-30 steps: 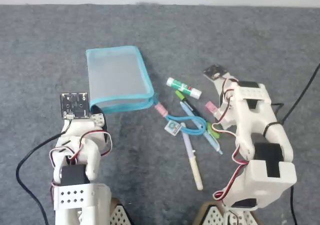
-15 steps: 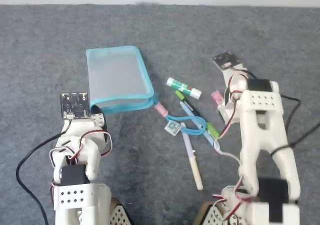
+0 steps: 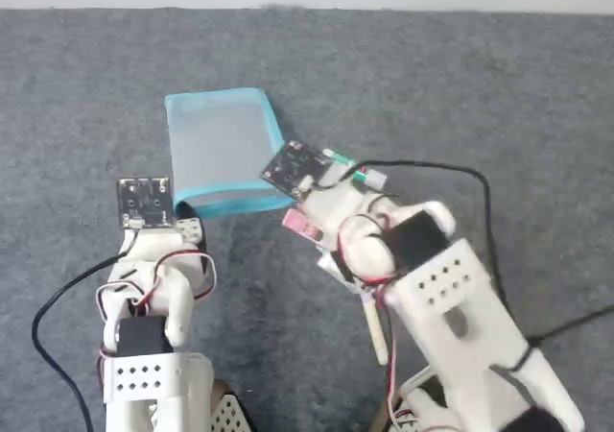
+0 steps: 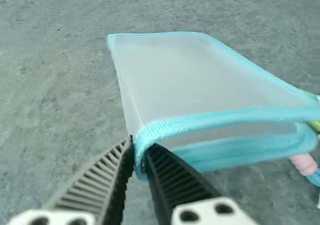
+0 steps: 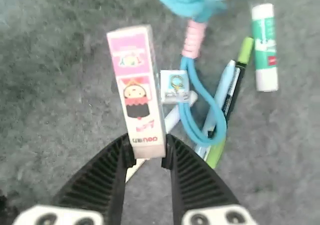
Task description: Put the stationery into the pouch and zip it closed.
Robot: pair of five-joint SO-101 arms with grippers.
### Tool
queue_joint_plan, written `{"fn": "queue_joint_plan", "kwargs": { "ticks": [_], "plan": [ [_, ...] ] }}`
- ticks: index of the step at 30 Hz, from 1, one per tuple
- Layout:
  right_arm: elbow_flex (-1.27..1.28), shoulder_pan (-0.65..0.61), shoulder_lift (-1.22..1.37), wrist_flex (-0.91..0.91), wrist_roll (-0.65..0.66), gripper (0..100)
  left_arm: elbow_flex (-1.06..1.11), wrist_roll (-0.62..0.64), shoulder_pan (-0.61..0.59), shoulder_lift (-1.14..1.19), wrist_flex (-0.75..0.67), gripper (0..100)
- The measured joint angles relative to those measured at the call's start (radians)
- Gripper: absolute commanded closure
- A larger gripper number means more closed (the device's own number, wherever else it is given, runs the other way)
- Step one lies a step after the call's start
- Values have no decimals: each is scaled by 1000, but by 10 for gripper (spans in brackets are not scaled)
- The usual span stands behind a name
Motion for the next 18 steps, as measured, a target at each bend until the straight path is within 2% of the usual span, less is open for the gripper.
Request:
{"fn": "queue_joint_plan", "kwargs": {
  "ticks": [5, 18],
  "plan": [
    [-132, -2, 230, -8, -41, 991, 0, -6, 55, 0, 0, 987],
    [-479, -3, 663, -6, -150, 991, 0, -12, 64, 0, 0, 987]
  ]
}}
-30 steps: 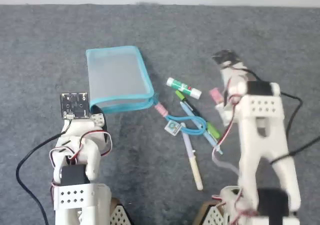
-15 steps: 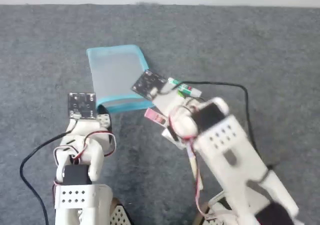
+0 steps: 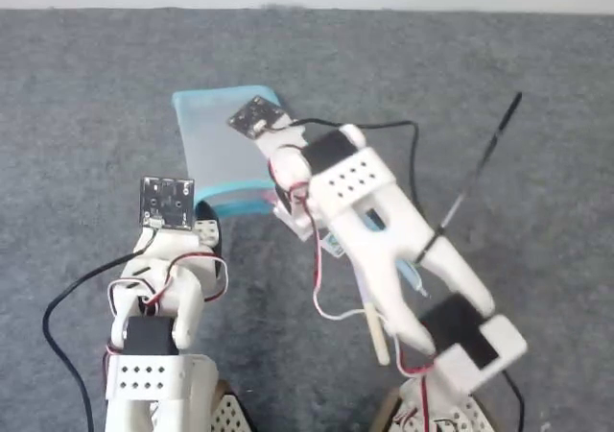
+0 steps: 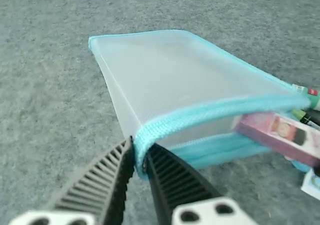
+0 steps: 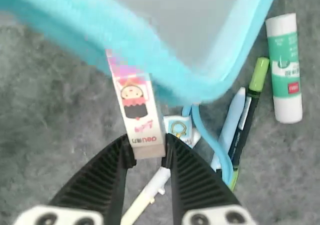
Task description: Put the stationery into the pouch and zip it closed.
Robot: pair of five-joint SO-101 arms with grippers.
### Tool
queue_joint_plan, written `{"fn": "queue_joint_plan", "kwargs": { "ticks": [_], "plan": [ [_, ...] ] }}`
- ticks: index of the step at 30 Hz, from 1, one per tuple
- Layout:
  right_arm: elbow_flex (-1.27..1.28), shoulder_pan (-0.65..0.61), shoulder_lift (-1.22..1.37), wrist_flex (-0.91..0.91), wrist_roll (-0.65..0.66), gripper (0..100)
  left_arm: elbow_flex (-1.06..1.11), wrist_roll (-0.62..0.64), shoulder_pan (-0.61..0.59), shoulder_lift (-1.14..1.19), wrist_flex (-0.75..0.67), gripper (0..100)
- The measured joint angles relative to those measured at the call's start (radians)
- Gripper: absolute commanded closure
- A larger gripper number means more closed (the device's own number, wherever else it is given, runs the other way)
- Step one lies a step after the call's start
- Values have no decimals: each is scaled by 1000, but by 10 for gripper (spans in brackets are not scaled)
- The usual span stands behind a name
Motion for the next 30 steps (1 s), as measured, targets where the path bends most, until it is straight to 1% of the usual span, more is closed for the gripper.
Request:
{"fn": "queue_joint_plan", "kwargs": {
  "ticks": [4, 11, 13, 15, 17, 18, 21, 25, 30],
  "plan": [
    [-118, 0, 83, 38, -44, 991, 0, -29, 12, 0, 0, 987],
    [-318, 0, 183, 74, -133, 987, 38, -75, 75, -2, -25, 987],
    [-348, 0, 210, 74, -164, 949, 38, -83, 80, -2, -25, 987],
    [-370, 0, 232, 74, -181, 873, 38, -83, 80, -2, -25, 987],
    [-379, 0, 239, 74, -189, 812, 38, -83, 80, -2, -25, 987],
    [-384, -2, 239, 74, -190, 799, 38, -84, 80, -2, -25, 987],
    [-384, -3, 239, 74, -192, 797, 40, -89, 89, -2, -25, 987],
    [-384, 3, 196, 75, -192, 796, 57, -89, 46, -2, -54, 987],
    [-384, 49, 84, 120, -141, 797, 68, -95, 37, -3, -71, 987]
  ]
}}
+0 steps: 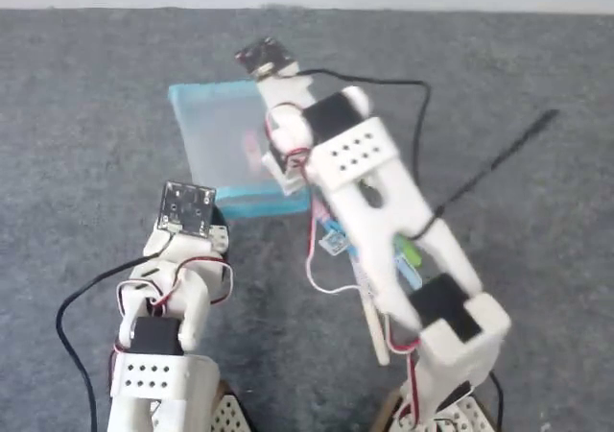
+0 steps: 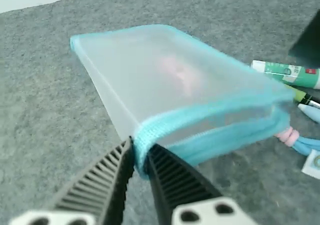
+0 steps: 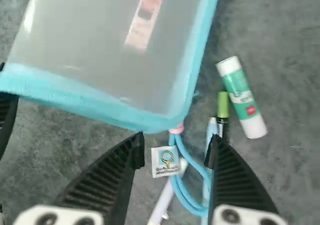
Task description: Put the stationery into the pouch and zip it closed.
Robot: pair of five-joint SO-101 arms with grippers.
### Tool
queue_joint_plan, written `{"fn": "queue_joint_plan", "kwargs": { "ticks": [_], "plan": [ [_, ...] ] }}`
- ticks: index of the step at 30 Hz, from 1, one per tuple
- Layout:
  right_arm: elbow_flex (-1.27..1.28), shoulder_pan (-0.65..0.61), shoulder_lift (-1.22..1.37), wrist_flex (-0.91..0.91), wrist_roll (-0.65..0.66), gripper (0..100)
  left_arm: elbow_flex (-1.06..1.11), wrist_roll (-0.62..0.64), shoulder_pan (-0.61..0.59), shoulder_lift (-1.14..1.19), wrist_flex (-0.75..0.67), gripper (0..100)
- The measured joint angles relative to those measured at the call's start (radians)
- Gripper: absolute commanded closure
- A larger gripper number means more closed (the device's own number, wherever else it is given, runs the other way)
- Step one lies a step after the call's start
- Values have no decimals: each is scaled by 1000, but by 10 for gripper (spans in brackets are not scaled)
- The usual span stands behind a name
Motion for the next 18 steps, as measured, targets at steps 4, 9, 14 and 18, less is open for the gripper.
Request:
{"fn": "queue_joint_plan", "kwargs": {
  "ticks": [4, 9, 14, 18],
  "plan": [
    [0, 83, -75, 78, 55, 801, 0, 0, -2, 0, 0, 987],
    [0, 232, -121, 157, 166, 875, 0, 0, -6, 0, 0, 987],
    [133, 345, -235, 144, 242, 879, 0, 0, -52, 0, 0, 987],
    [446, 353, -351, -3, 298, 879, 0, 0, -55, 0, 0, 987]
  ]
}}
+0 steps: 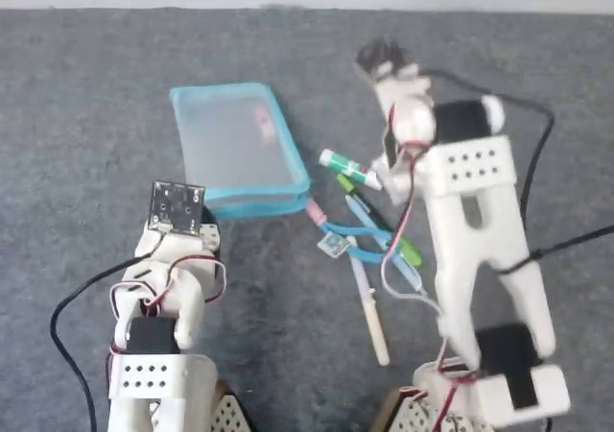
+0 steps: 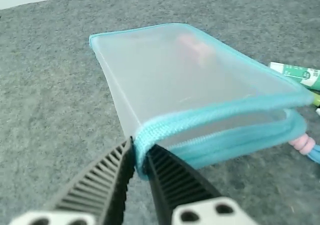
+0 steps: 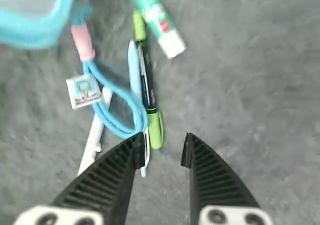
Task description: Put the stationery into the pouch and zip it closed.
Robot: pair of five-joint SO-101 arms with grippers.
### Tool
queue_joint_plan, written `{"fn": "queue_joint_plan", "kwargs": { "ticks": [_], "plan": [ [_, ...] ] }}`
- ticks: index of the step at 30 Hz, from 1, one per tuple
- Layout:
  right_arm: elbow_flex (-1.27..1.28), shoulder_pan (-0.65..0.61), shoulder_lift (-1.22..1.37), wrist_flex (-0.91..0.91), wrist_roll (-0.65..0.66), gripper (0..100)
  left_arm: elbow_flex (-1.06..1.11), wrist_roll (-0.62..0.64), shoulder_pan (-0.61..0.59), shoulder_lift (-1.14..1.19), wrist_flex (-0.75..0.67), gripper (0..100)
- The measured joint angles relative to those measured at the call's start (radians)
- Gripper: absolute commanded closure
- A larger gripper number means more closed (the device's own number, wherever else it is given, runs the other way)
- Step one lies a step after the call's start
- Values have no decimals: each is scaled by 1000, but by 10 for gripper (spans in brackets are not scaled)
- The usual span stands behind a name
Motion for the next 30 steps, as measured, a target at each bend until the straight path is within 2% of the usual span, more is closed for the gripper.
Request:
{"fn": "queue_joint_plan", "kwargs": {
  "ticks": [6, 12, 16, 23, 30],
  "plan": [
    [387, 0, -94, -252, 51, 859, 0, 0, 0, 0, 0, 987],
    [391, -2, -61, -310, 60, 783, 0, 0, -2, 0, 0, 987],
    [250, -2, 71, -319, 114, 778, 0, 0, -2, 0, 0, 987],
    [-84, -2, 425, -319, 302, 775, 0, 0, -2, 0, 0, 987],
    [-353, -2, 729, -319, 353, 778, 0, 0, -2, 0, 0, 987]
  ]
}}
